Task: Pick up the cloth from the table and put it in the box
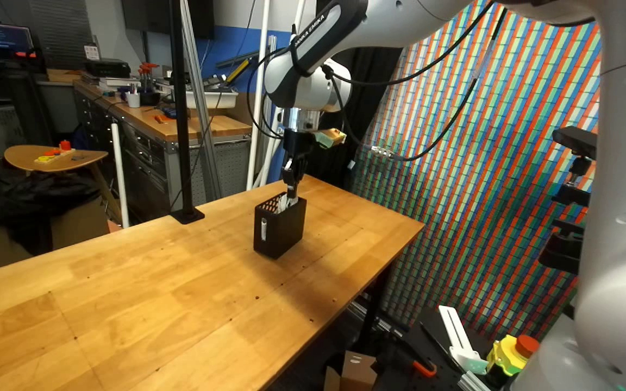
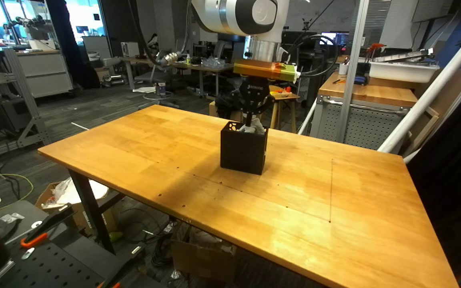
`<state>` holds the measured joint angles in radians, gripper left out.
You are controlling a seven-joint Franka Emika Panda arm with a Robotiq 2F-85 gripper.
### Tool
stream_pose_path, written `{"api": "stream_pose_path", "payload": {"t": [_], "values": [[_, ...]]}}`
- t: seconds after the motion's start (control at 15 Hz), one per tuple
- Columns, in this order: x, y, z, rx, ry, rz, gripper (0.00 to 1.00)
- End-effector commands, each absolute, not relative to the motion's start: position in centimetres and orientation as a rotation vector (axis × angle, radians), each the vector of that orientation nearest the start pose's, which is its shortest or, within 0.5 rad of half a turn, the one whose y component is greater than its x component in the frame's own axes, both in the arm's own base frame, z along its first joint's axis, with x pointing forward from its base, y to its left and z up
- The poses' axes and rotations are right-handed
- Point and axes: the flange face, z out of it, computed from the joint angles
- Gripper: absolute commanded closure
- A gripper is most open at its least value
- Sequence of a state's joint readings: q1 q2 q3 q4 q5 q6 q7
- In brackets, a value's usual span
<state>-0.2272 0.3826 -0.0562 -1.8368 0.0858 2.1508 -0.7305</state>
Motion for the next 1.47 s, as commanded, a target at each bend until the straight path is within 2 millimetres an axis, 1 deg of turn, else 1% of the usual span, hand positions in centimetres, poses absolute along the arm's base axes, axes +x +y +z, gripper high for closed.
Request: {"api": "stream_pose_path", "payload": {"t": [0.0, 0.27, 0.47, 0.93, 1.13, 1.4], "values": [[61.8, -17.5, 31.0, -2.993, -0.655, 0.051, 1.0], [62.1, -18.0, 29.5, -2.975, -0.643, 0.053, 1.0], [62.6, -17.8, 28.9, -2.959, -0.641, 0.044, 1.0], [63.9, -16.0, 25.9, -2.89, -0.672, 0.062, 1.0], [64.1, -15.3, 23.8, -2.852, -0.668, 0.076, 1.0], [63.3, -15.1, 20.3, -2.797, -0.624, 0.106, 1.0]]}}
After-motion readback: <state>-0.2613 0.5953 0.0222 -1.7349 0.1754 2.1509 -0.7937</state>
